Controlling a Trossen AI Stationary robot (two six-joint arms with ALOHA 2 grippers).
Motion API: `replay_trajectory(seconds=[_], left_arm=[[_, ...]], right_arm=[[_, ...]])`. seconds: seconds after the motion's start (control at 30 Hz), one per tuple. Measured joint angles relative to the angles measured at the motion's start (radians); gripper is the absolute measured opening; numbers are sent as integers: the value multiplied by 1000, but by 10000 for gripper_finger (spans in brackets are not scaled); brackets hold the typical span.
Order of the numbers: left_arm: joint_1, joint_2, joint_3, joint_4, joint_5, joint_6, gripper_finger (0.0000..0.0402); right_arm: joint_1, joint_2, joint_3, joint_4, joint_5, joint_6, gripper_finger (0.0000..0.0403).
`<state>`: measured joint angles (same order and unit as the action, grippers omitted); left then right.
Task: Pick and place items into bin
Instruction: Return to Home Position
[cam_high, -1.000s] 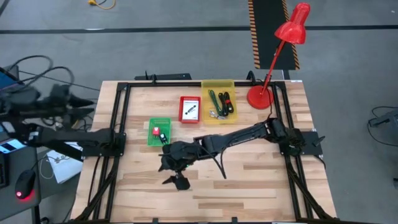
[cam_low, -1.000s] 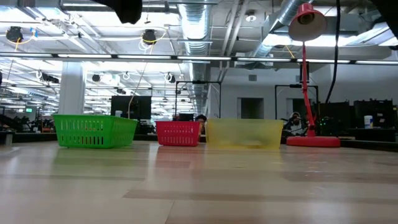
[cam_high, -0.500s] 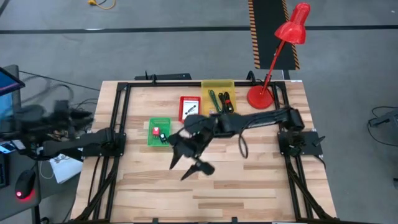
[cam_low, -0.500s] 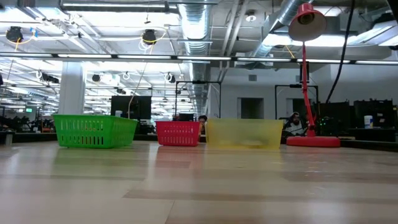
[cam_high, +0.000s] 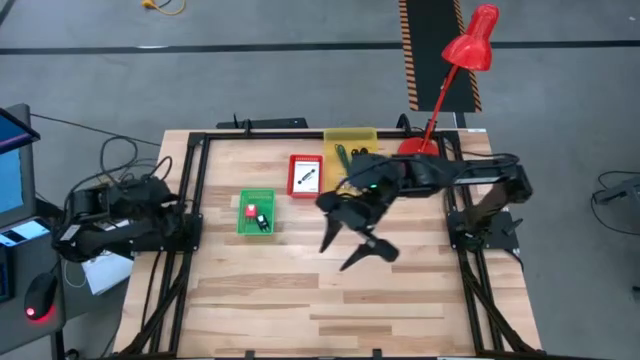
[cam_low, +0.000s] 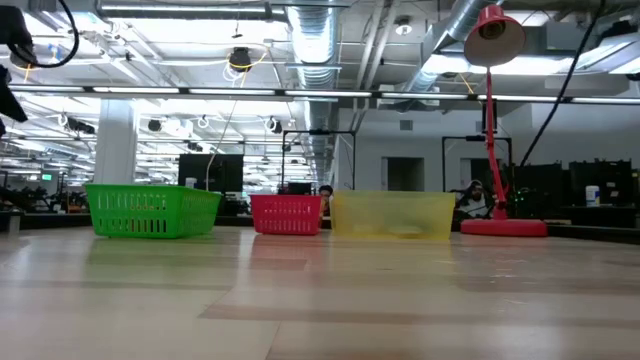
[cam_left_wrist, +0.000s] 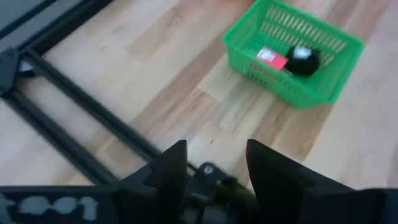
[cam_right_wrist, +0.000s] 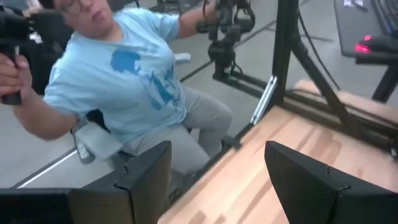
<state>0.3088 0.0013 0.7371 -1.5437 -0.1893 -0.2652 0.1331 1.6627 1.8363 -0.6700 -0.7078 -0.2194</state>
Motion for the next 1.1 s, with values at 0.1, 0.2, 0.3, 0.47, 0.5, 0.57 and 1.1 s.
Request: replay_trajectory(seconds=[0.1, 0.2, 0.3, 0.47, 0.5, 0.57, 1.1], left_arm=[[14, 0, -5, -20, -22, 1, 155], [25, 0, -19, -16, -4, -6, 155], [44, 0, -18, -15, -6, -6, 155], [65, 0, -18, -14, -5, -6, 155], [65, 0, -18, -14, -5, -6, 155], [65, 0, -18, -14, -5, -6, 155], [66, 0, -18, -14, -4, -7, 155]], right_arm=[[-15, -104, -133, 11, 2, -15, 255], [-43, -221, -314, 127, 2, -15, 255], [-85, -349, -535, 321, 2, 46, 255], [-157, -539, -930, 665, 2, 177, 255], [-168, -569, -1010, 748, 2, 204, 255], [-183, -615, -1165, 929, 1, 251, 255], [-173, -390, -1697, 1777, 25, 440, 255]])
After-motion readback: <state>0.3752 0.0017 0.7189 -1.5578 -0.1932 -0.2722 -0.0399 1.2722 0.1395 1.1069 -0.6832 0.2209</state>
